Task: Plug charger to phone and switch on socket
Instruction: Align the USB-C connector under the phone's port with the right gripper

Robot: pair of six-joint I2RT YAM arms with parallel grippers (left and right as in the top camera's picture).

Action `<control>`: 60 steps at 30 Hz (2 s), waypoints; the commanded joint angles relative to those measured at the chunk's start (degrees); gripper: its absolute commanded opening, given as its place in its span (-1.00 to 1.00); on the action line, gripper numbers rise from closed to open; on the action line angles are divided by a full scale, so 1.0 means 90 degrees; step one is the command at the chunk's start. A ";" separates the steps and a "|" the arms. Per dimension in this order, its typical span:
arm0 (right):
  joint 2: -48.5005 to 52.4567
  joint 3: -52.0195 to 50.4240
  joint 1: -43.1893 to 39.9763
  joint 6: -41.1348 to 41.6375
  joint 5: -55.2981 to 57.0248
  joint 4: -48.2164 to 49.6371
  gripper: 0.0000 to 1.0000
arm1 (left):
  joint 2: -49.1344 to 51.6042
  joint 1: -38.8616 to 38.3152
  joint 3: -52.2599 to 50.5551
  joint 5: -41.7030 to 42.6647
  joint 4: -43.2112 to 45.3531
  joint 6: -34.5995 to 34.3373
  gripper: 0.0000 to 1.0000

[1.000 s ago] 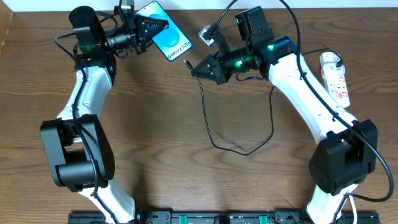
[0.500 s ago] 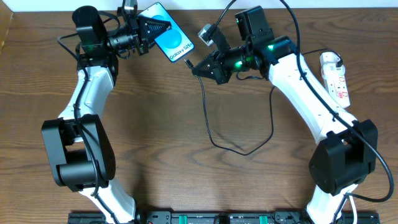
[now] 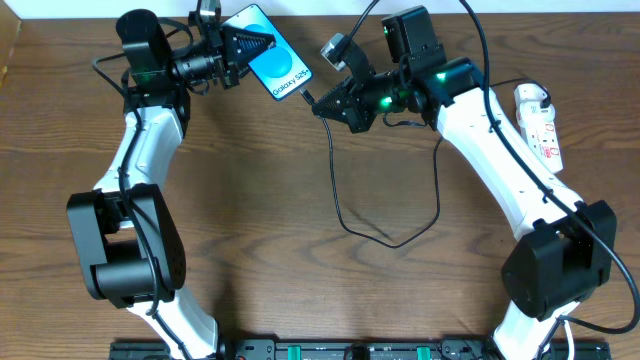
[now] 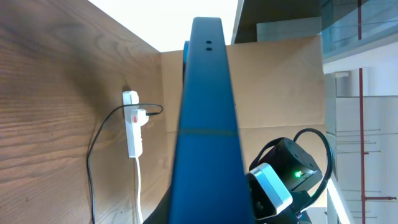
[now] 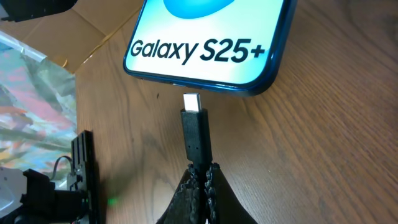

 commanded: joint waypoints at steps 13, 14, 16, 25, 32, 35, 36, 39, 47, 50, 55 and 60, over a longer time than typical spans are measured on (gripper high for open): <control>-0.0180 0.0019 0.0163 -0.0131 -0.0010 0.0063 -0.98 | -0.0117 -0.0092 -0.0017 0.0151 0.0019 0.0180 -0.85; -0.0180 0.0019 0.0170 -0.0131 -0.0010 0.0070 -0.98 | -0.0117 -0.0092 -0.0017 0.0151 0.0019 0.0180 -0.85; -0.0180 0.0019 0.0175 -0.0126 -0.0010 0.0078 -0.98 | -0.0117 -0.0092 -0.0017 0.0151 0.0019 0.0180 -0.87; -0.0177 0.0019 0.0216 0.0053 0.0189 0.0158 -0.98 | -0.0117 -0.0097 -0.0017 0.0155 0.0019 0.0177 -0.85; -0.0177 0.0019 0.0151 0.0136 0.0279 0.0194 -0.98 | -0.0117 -0.0097 -0.0017 0.0158 0.0019 0.0177 -0.85; -0.0177 0.0019 0.0151 0.0136 0.0304 0.0194 -0.98 | -0.0117 -0.0097 -0.0017 0.0155 0.0019 0.0177 -0.85; -0.0177 0.0019 0.0151 0.0136 0.0306 0.0194 -0.98 | -0.0117 -0.0097 -0.0017 0.0158 0.0019 0.0177 -0.85; -0.0180 0.0019 0.0151 0.0136 0.0352 0.0216 -0.98 | -0.0117 -0.0097 -0.0017 0.0170 0.0019 0.0177 -0.85; -0.0180 0.0019 0.0163 0.0287 0.0393 0.0350 -0.98 | -0.0117 -0.0097 -0.0017 0.0250 0.0022 0.0180 -0.85; -0.0177 0.0019 0.0168 0.0372 0.0384 0.0396 -0.98 | -0.0117 -0.0097 -0.0019 0.0250 0.0022 0.0287 -0.85; -0.0180 0.0019 0.0170 0.0374 0.0270 0.0396 -0.98 | -0.0117 -0.0097 -0.0019 0.0253 0.0019 0.0646 -0.85; -0.0180 0.0019 0.0168 0.0418 0.0165 0.0396 -0.98 | -0.0114 -0.0097 -0.0019 0.0262 0.0017 0.0911 -0.85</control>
